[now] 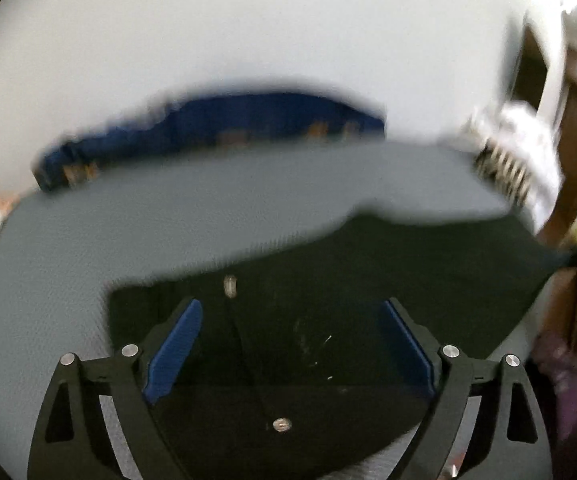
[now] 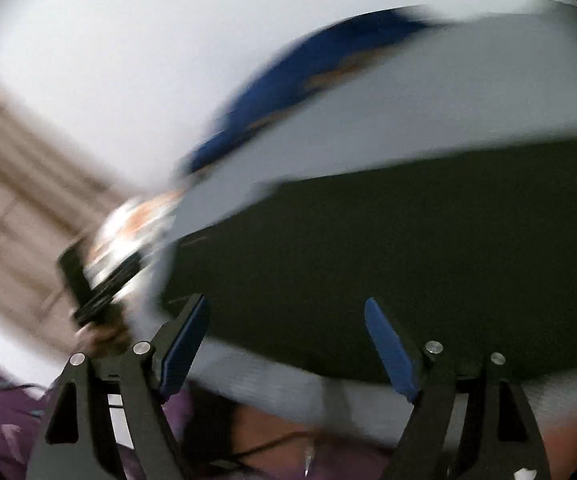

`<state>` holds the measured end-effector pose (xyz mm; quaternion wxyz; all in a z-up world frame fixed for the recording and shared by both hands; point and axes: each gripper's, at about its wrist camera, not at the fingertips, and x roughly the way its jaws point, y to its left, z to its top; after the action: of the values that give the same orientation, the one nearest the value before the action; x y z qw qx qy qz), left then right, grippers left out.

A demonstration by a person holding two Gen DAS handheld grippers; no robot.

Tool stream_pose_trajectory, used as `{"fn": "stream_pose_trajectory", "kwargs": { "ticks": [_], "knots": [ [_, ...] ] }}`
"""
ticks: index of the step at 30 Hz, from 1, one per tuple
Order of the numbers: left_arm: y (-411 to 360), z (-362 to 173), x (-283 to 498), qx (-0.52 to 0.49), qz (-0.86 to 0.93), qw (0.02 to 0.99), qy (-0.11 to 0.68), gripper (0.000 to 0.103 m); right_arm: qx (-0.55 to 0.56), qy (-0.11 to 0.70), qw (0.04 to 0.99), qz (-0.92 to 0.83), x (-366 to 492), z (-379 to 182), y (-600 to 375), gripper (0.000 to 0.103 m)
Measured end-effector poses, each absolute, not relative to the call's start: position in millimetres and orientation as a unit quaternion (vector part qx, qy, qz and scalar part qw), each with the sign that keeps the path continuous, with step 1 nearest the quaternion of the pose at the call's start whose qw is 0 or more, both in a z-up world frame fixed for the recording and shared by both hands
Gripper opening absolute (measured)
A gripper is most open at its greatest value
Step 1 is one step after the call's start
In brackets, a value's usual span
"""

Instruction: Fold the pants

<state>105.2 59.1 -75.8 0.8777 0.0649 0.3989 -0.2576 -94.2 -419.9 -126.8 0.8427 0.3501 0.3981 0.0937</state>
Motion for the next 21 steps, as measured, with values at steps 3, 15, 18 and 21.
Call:
{"fn": "stream_pose_trajectory", "kwargs": {
  "ticks": [3,15,18,21],
  "knots": [
    [56.1,-104.8,120.0,0.077,-0.185,0.87,0.45,0.082,0.421,0.368,0.829,0.001,-152.7,-147.3,-505.0,0.079],
    [-66.5,-53.1,74.4,0.01,-0.33,0.856,0.397,0.082,0.559,0.223,0.799,-0.008,-201.6,-184.6,-580.4,0.044],
    [-105.4,-59.4,68.1,0.017,-0.364,0.84,0.402,0.082,0.597,0.215,0.773,-0.001,-200.3,-190.6,-590.5,0.044],
    [-136.2,-76.0,71.1,0.02,-0.385,0.823,0.417,0.082,0.615,0.226,0.755,-0.004,-189.8,-202.1,-595.8,0.044]
  ]
}}
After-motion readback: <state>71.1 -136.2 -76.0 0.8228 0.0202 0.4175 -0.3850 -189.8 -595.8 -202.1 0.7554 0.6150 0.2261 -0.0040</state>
